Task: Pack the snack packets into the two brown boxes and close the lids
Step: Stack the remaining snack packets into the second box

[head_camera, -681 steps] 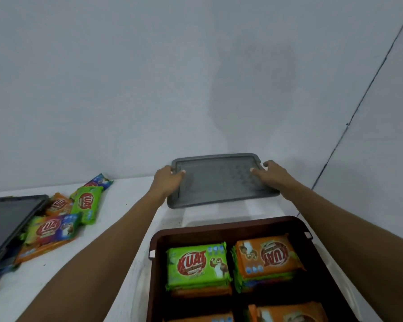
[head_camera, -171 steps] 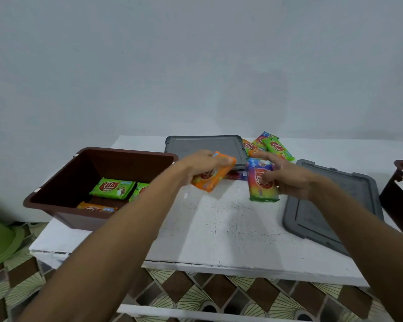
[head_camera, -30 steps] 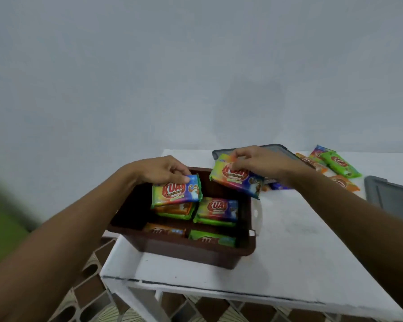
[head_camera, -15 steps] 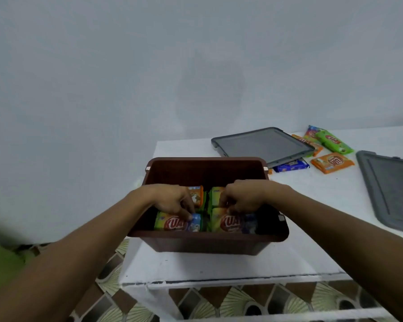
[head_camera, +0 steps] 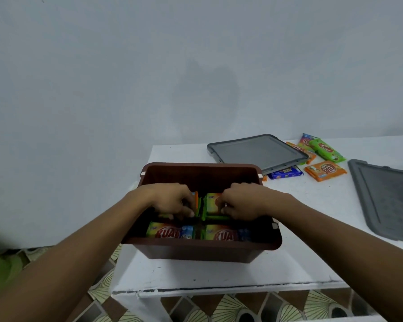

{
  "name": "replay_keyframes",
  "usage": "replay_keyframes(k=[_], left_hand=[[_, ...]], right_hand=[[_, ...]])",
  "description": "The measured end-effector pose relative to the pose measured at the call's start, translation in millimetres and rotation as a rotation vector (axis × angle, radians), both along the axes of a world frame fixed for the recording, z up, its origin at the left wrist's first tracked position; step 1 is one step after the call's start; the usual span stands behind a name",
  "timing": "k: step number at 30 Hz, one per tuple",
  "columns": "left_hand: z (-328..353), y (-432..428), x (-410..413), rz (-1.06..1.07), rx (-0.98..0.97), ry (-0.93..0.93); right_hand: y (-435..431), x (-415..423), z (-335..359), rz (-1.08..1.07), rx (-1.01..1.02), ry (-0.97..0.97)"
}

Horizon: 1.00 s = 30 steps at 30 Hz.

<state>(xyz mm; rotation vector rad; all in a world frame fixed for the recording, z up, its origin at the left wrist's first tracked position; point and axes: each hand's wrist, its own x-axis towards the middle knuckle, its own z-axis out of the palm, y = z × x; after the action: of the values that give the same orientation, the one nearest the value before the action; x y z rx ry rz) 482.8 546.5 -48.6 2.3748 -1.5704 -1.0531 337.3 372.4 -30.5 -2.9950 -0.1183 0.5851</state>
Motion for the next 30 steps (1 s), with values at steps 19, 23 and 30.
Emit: replay_keyframes(k=[19, 23, 30], left_hand=[[24.3, -242.2, -102.2, 0.044, -0.395, -0.376], [-16.2, -298.4, -131.0, 0.146, -0.199, -0.402], [-97.8, -301.3, -168.2, 0.45, -0.262, -0.511]], right_hand=[[-269.9, -102.0, -82.6, -0.588, -0.007, -0.515], [-282.9, -108.2, -106.8, -0.637, -0.048, -0.274], [-286.2, -121.5, -115.3, -0.572, -0.137, -0.452]])
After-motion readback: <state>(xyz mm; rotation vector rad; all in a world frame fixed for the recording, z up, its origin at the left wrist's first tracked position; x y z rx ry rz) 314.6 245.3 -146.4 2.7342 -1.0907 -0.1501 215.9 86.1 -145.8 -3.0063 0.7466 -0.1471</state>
